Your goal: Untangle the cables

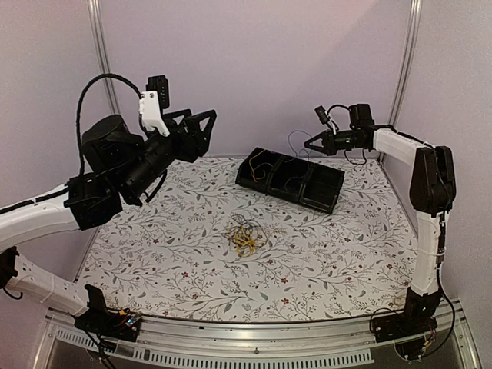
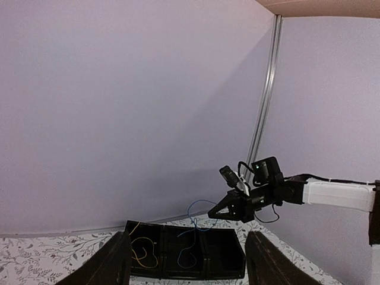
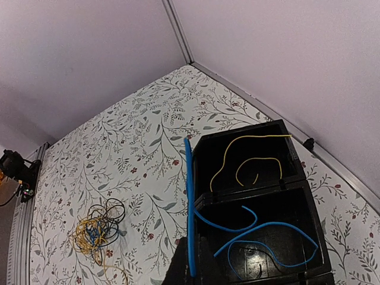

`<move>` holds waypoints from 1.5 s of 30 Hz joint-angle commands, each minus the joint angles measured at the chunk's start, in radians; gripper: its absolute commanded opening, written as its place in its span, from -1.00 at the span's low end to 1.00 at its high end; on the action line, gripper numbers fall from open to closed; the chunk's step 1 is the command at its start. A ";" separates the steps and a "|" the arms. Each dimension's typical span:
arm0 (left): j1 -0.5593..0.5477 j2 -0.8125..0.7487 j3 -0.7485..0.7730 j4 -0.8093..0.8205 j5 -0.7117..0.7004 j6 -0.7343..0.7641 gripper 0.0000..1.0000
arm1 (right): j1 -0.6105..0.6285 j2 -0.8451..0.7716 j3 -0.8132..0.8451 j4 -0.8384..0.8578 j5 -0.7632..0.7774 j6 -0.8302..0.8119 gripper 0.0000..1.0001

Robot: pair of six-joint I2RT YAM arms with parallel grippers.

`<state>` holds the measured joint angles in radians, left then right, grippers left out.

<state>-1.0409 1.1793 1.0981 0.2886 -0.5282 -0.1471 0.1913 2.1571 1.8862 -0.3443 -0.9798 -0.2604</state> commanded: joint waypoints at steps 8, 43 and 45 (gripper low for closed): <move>0.030 0.009 -0.029 -0.003 0.024 -0.026 0.36 | 0.007 0.028 -0.035 -0.061 0.055 -0.077 -1.00; 0.103 -0.010 -0.145 -0.011 0.034 -0.115 0.36 | 0.154 0.250 0.211 -0.194 0.591 -0.103 -0.98; 0.111 -0.010 -0.157 -0.009 0.040 -0.123 0.36 | 0.154 0.222 0.180 -0.196 0.619 -0.103 -0.93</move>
<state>-0.9565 1.1923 0.9646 0.2714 -0.4976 -0.2440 0.3523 2.4180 2.0895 -0.5247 -0.4648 -0.3706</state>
